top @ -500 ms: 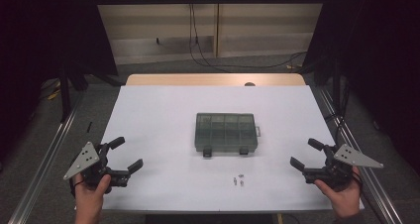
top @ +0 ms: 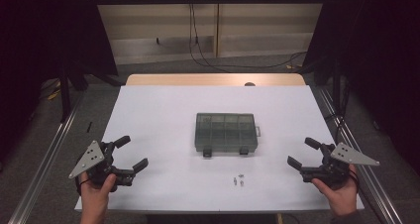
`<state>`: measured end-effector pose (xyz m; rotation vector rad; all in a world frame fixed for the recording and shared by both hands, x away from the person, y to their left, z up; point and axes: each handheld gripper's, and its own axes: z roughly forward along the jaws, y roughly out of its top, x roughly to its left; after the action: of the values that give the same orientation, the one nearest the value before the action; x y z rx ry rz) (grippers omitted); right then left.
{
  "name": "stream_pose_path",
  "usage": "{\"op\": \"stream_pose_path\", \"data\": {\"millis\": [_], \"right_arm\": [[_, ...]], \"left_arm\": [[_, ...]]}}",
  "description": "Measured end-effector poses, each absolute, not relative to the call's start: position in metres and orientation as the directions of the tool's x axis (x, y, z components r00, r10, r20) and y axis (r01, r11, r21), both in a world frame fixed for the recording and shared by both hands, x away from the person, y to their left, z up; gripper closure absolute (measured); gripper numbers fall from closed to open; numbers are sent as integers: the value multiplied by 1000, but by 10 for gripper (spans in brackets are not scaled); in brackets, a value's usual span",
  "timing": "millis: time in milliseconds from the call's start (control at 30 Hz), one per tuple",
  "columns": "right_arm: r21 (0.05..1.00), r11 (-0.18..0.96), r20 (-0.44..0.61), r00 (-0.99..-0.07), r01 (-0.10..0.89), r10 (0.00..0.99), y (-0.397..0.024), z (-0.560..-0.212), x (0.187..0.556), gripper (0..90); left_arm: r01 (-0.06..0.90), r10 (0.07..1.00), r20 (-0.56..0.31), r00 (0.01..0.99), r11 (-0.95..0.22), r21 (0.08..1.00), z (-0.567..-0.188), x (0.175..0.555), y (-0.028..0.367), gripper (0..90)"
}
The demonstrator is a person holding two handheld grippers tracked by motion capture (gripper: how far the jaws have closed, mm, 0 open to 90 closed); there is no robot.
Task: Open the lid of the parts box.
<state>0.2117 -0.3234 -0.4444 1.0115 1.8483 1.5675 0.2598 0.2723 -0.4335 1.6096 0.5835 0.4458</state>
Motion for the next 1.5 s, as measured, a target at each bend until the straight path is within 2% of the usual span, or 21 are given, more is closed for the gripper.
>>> {"op": "stream_pose_path", "data": {"millis": [167, 400, 1500], "right_arm": [[972, 69, 84, -607, 224, 790, -317, -445, 215, 39], [972, 88, 67, -616, 217, 785, -311, -443, 221, 39], [956, 126, 75, -639, 264, 766, -286, -446, 251, 38]], "left_arm": [[107, 587, -32, 809, -93, 990, -434, 259, 265, 8], [122, 574, -68, 816, -56, 991, -434, 265, 251, 7], [153, 520, -69, 852, -120, 981, -447, 300, 187, 7]]}}
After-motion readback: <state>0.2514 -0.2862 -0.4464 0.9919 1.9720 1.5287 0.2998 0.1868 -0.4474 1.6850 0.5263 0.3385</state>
